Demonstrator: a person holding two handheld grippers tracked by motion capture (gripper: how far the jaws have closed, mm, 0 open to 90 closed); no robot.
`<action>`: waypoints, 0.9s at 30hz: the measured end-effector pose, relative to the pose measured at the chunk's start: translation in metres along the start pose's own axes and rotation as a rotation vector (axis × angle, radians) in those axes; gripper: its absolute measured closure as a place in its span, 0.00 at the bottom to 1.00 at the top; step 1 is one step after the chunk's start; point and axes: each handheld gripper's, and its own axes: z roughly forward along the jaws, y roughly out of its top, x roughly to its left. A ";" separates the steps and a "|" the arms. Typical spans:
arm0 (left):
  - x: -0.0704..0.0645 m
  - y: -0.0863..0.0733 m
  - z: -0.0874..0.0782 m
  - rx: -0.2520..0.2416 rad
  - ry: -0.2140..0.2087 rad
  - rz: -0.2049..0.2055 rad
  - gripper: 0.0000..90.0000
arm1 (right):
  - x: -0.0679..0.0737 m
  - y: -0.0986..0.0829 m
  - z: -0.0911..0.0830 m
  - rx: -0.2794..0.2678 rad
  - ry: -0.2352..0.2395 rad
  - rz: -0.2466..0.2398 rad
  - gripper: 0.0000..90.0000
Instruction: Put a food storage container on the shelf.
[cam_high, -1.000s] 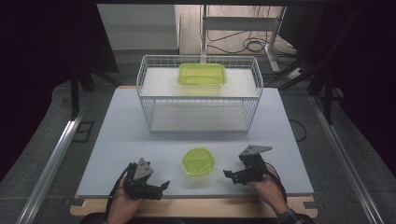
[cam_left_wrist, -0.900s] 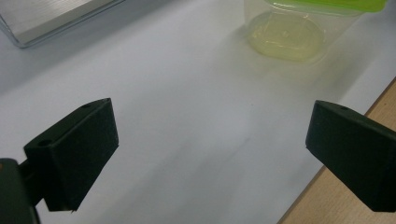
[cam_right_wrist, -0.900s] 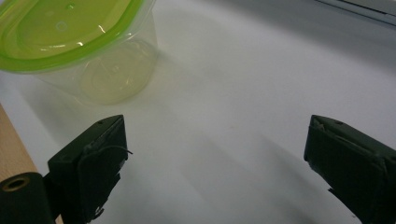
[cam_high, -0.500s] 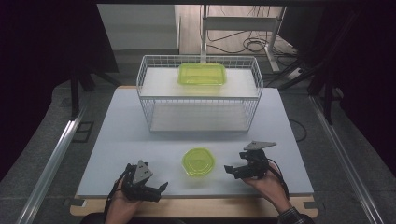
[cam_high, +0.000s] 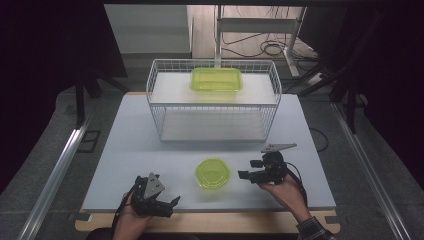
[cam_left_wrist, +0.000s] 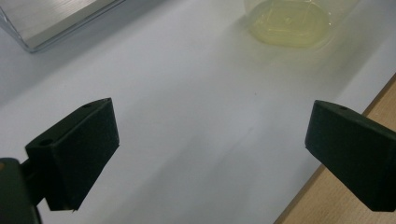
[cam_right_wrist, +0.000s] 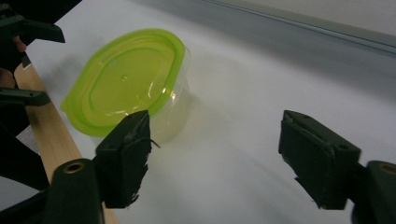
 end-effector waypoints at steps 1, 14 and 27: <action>0.000 0.000 0.000 -0.002 0.003 0.004 0.03 | 0.000 0.003 0.001 0.005 0.004 0.001 0.31; -0.001 0.000 0.000 0.000 0.004 0.005 0.03 | -0.005 0.029 0.015 0.030 0.115 0.045 0.49; -0.002 0.000 0.001 0.012 0.005 0.023 0.03 | -0.015 0.039 0.047 0.107 0.265 0.148 0.65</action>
